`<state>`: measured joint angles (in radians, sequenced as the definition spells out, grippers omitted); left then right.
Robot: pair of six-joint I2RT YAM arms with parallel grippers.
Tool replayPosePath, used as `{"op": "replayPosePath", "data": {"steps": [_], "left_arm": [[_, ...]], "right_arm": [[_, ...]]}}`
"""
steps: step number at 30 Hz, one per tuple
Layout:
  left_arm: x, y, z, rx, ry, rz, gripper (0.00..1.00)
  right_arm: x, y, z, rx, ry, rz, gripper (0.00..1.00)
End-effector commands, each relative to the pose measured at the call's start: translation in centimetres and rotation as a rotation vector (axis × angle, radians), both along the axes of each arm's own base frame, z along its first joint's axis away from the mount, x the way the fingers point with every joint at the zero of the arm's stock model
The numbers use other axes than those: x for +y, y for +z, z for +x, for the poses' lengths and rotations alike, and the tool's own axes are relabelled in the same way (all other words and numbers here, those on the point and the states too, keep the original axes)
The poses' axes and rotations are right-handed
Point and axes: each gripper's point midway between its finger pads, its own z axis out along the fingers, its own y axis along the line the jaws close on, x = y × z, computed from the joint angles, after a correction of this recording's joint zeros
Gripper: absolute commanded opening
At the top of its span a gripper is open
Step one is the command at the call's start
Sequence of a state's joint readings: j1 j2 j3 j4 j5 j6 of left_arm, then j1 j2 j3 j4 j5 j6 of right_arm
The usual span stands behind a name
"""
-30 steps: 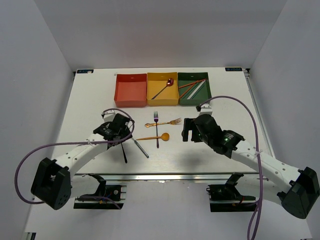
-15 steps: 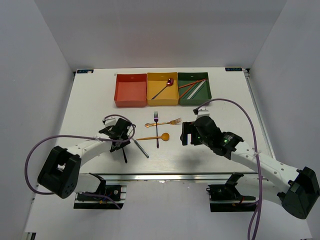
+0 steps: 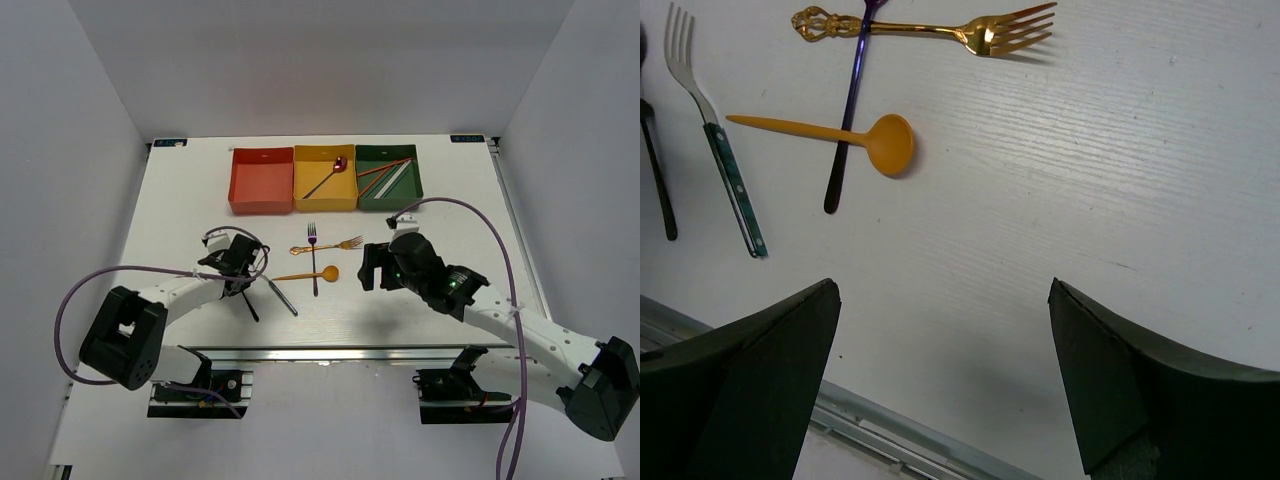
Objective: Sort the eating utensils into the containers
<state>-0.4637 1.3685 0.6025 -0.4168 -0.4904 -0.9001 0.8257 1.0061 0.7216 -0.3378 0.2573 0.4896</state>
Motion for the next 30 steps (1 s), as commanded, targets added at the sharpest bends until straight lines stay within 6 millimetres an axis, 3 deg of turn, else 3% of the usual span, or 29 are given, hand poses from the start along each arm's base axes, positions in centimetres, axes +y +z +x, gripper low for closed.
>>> {"op": "replayPosePath", "data": {"steps": [1,3,6,8,10,11,13,14,15,16,17,18,19,20,21,22,23,24,25,26,28,30], "left_arm": [[0.5,-0.6,-2.2,0.078,-0.015,0.004,0.0],[1.1,1.6,-2.4,0.055,-0.005,0.019,0.0],[1.1,7.5,-1.1,-0.111,0.008,-0.025,0.0],[0.7,13.0,0.4,-0.283,-0.003,-0.083,0.0],[-0.1,16.4,1.6,-0.374,-0.072,-0.097,0.0],[-1.8,20.0,3.3,-0.465,-0.131,-0.155,0.0],[-4.1,20.7,5.9,-0.442,-0.267,-0.122,0.0],[-6.1,24.0,7.6,-0.483,-0.343,-0.154,0.0],[-7.6,22.1,9.8,-0.393,-0.439,-0.085,0.0],[-9.0,22.5,11.0,-0.368,-0.523,-0.077,0.0],[-11.1,27.0,13.2,-0.461,-0.61,-0.088,0.0],[-13.8,27.6,14.0,-0.471,-0.755,-0.129,0.0],[-14.9,26.1,16.8,-0.461,-0.834,-0.051,0.0],[-15.7,26.7,18.2,-0.486,-0.871,-0.019,0.0],[-16.5,29.7,20.1,-0.564,-0.889,0.005,0.0],[-18.1,27.3,22.2,-0.537,-0.973,0.043,0.0],[-18.6,27.2,23.6,-0.545,-1.006,0.082,0.0],[-19.5,29.8,25.0,-0.616,-1.067,0.134,0.0],[-21.0,29.3,25.7,-0.63,-1.137,0.121,0.0],[-21.9,26.6,27.4,-0.605,-1.157,0.127,0.0],[-23.4,26.9,29.0,-0.684,-1.215,0.152,0.0],[-24.1,24.9,30.4,-0.701,-1.209,0.152,0.0]], "right_arm": [[0.4,1.7,0.2,-0.052,0.015,0.051,0.89],[0.2,2.3,0.0,-0.065,0.016,0.066,0.89],[0.1,3.5,-0.2,-0.099,0.021,0.1,0.89],[-0.6,3.8,0.1,-0.126,-0.012,0.094,0.89],[-1.5,4.2,0.4,-0.152,-0.048,0.091,0.89],[-2.2,4.3,0.8,-0.164,-0.079,0.084,0.89],[-3.7,4.4,1.5,-0.168,-0.136,0.079,0.89],[-4.0,4.4,1.6,-0.166,-0.145,0.087,0.89],[-4.9,4.8,2.0,-0.176,-0.175,0.099,0.89],[-5.1,5.0,2.0,-0.177,-0.168,0.108,0.89],[-5.4,5.2,2.1,-0.184,-0.169,0.112,0.89],[-5.7,5.8,2.1,-0.198,-0.171,0.118,0.89],[-6.2,6.0,2.2,-0.206,-0.181,0.119,0.89],[-6.4,6.2,2.0,-0.208,-0.171,0.112,0.89],[-6.4,6.4,1.8,-0.209,-0.164,0.114,0.89],[-6.3,6.4,1.7,-0.208,-0.152,0.115,0.89],[-6.3,6.4,1.4,-0.199,-0.136,0.112,0.89],[-6.3,6.4,1.2,-0.201,-0.129,0.115,0.89],[-6.2,6.4,1.1,-0.199,-0.124,0.119,0.89],[-6.1,6.4,0.9,-0.199,-0.111,0.124,0.89],[-6.1,6.4,0.8,-0.202,-0.104,0.124,0.89],[-6.0,6.0,0.6,-0.189,-0.087,0.114,0.89]]}}
